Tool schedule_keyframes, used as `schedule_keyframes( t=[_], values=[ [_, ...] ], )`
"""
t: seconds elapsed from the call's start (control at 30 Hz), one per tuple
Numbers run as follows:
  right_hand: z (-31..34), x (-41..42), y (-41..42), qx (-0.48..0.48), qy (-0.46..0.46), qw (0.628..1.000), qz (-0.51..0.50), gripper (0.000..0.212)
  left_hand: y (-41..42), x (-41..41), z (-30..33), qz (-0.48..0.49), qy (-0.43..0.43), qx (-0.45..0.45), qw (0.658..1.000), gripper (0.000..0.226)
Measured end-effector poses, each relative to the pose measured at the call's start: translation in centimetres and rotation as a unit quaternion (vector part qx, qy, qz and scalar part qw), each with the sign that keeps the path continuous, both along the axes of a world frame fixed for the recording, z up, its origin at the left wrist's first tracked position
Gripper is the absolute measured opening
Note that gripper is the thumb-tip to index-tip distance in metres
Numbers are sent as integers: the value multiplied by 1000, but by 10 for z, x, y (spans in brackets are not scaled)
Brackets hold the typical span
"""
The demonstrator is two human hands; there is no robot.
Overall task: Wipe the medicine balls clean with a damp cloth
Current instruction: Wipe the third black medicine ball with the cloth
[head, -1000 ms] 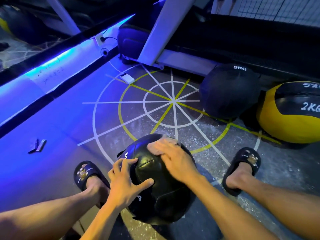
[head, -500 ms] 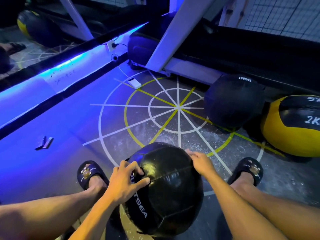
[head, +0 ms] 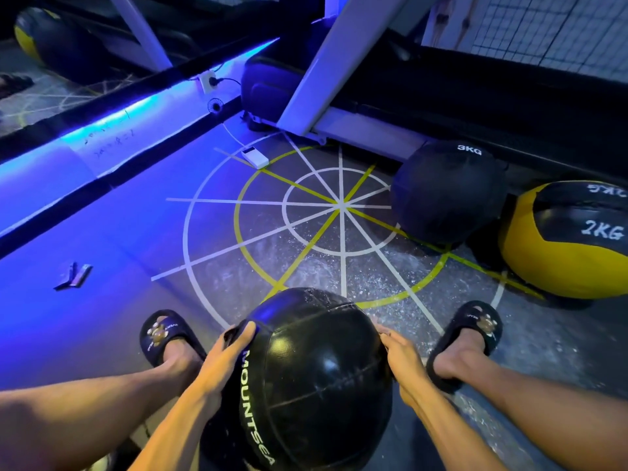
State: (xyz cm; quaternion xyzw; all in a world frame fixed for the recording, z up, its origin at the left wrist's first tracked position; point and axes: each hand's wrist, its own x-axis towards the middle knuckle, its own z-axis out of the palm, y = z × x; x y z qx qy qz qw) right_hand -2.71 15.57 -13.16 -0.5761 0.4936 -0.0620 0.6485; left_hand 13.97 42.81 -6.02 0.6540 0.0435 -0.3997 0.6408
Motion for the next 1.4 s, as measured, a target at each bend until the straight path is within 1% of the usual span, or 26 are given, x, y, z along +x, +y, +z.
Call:
schedule_keyframes(
  t=[0.07, 0.13, 0.2, 0.27, 0.33, 0.37, 0.43, 0.5, 0.57, 0.63, 0.67, 0.73, 0.77, 0.8, 0.87, 0.93, 0.97, 1.0, 1.03, 1.07, 1.1, 1.17, 1.23, 1.27, 1.37, 1.4],
  values=[
    [0, 3, 4, 5, -22, 1000, -15, 32, -3, -1, 5, 18, -17, -3, 1000, 39],
    [6, 6, 5, 21, -57, 997, -46, 30, -6, 3, 12, 47, -76, 20, 996, 34],
    [16, 11, 8, 34, -82, 995, -56, 32, -8, 14, 15, 44, -148, 56, 986, 58],
    [16, 12, 14, 27, -72, 996, -39, 31, -8, 24, 16, -2, -195, 98, 976, 87],
    [14, 12, 19, 1, -57, 998, -18, 33, -9, 31, 11, -46, -256, 150, 954, 107],
    [15, 14, 21, -5, -50, 998, -22, 34, -10, 33, 10, -63, -300, 187, 933, 107],
    [22, 18, 26, -14, -55, 997, -50, 36, -17, 34, 12, -77, -361, 235, 899, 97],
    [43, 20, 38, -70, -74, 992, -70, 39, -23, 31, 14, -89, -366, 245, 893, 88],
    [60, 24, 67, -157, -114, 981, -18, 42, -27, 33, 10, -99, -373, 252, 888, 85],
    [71, 27, 100, -266, -150, 948, 93, 45, -30, 36, 4, -93, -378, 262, 883, 79],
    [71, 26, 110, -335, -173, 911, 166, 49, -31, 37, 2, -88, -380, 261, 883, 78],
    [55, 26, 107, -473, -211, 807, 282, 57, -30, 39, -3, -84, -387, 258, 881, 80],
    [45, 28, 98, -504, -210, 785, 292, 58, -30, 40, -4, -86, -388, 257, 881, 81],
    [41, 31, 90, -501, -200, 796, 275, 56, -30, 41, -6, -89, -389, 255, 881, 82],
    [39, 41, 76, -441, -167, 856, 212, 47, -34, 47, -7, -94, -392, 252, 880, 82],
    [42, 50, 60, -325, -127, 929, 124, 43, -38, 50, -7, -98, -391, 256, 879, 81],
    [43, 51, 51, -262, -98, 958, 66, 42, -39, 49, -7, -99, -390, 253, 879, 81],
    [45, 50, 44, -209, -68, 975, 18, 41, -38, 50, -9, -97, -390, 251, 881, 81],
    [47, 51, 45, -179, -53, 982, -8, 40, -35, 50, -11, -93, -393, 251, 880, 80],
    [50, 51, 53, -191, -54, 980, -15, 40, -33, 50, -13, -92, -396, 250, 879, 80],
    [56, 53, 67, -241, -60, 969, 7, 41, -33, 51, -14, -91, -399, 251, 877, 80],
    [62, 52, 103, -367, -111, 916, 121, 44, -32, 53, -18, -92, -401, 256, 875, 79],
    [56, 52, 97, -431, -173, 862, 202, 47, -33, 54, -16, -98, -401, 249, 876, 75],
    [56, 54, 82, -426, -177, 865, 197, 46, -32, 53, -16, -97, -395, 247, 879, 70],
    [58, 64, 43, -324, -67, 942, 59, 42, -34, 45, -8, -95, -381, 257, 883, 67],
    [62, 69, 45, -317, -37, 946, 62, 43, -36, 41, -6, -96, -382, 262, 881, 70]
  ],
)
